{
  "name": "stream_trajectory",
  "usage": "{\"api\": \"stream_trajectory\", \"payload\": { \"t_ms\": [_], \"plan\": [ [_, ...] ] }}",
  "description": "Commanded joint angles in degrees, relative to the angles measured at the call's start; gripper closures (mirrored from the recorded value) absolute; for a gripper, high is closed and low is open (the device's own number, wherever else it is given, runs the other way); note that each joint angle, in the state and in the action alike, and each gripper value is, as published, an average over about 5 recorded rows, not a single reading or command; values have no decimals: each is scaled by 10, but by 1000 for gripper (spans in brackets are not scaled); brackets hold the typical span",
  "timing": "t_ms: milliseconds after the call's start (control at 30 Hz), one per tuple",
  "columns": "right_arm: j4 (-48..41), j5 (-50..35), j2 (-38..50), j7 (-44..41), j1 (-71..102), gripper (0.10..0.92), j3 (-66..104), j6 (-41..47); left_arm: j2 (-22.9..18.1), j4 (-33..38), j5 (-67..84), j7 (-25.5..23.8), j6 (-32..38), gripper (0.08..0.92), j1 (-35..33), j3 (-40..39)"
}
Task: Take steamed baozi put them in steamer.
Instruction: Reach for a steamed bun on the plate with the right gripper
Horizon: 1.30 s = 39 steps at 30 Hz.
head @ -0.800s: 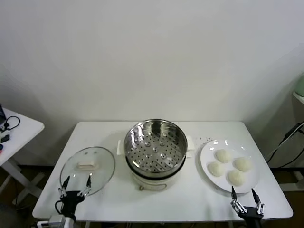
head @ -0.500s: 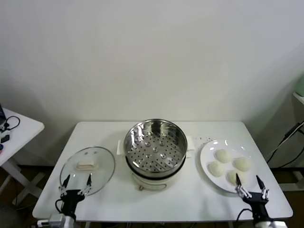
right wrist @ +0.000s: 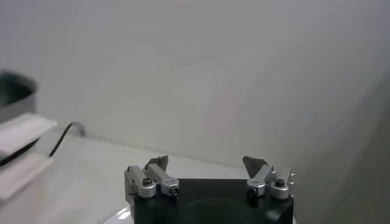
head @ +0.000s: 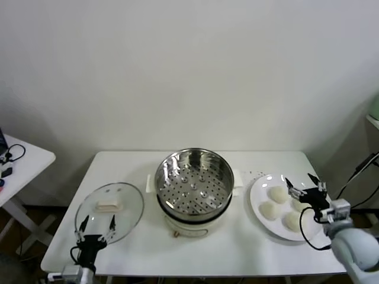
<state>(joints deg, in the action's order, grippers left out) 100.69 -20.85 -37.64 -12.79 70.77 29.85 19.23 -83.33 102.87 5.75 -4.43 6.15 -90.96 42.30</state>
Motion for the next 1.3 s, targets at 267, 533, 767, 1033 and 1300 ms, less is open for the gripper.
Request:
{"api": "stream_trajectory", "payload": {
  "t_ms": [267, 533, 767, 1033, 1300],
  "plan": [
    [-122, 252, 240, -369, -350, 203, -333, -58, 2, -14, -12, -2, 12, 177, 4, -4],
    [-292, 249, 128, -486, -768, 203, -789, -135, 0, -24, -18, -4, 24, 177, 0, -7],
    [-411, 216, 21, -520, -852, 203, -899, -162, -4, -24, -23, -7, 25, 177, -2, -6],
    [-489, 216, -56, -534, -863, 203, -927, -182, -4, -30, -24, -8, 23, 177, -2, -2],
    [-522, 216, -92, -528, -839, 203, -916, -189, -2, -39, -24, -8, 25, 177, 1, 0]
  ]
}}
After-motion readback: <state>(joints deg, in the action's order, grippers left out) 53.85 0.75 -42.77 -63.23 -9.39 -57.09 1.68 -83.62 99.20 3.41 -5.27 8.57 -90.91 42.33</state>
